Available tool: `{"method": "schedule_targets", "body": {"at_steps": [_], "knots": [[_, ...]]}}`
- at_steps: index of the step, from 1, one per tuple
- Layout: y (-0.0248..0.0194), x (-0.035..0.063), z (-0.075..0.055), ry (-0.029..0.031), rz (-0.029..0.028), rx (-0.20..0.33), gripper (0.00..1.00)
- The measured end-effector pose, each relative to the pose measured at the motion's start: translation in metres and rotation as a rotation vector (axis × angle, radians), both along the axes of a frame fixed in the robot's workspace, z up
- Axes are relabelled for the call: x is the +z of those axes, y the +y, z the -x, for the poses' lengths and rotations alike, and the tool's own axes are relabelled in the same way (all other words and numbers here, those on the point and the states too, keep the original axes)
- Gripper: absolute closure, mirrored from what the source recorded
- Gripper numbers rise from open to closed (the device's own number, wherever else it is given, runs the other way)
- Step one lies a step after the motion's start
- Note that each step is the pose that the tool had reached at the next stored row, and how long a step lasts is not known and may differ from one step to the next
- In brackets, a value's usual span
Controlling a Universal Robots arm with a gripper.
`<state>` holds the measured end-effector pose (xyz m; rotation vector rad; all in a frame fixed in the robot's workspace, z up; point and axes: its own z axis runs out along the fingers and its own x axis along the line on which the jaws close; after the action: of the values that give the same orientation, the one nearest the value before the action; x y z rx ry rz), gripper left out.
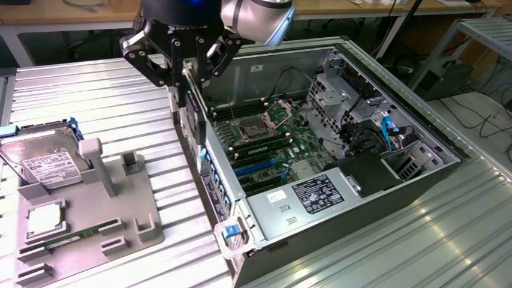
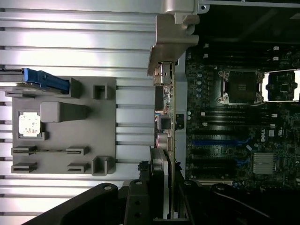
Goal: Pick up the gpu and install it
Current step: 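Pick up the gpu and move the gpu toward the slot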
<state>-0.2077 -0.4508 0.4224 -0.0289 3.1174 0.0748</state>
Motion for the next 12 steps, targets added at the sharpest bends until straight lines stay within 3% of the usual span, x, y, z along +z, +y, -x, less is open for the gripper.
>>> {"method": "schedule_targets", "body": {"at_steps": [12], "knots": [[0.0006, 0.0000, -0.020, 0.0000, 0.0001, -0.016, 0.72]]}}
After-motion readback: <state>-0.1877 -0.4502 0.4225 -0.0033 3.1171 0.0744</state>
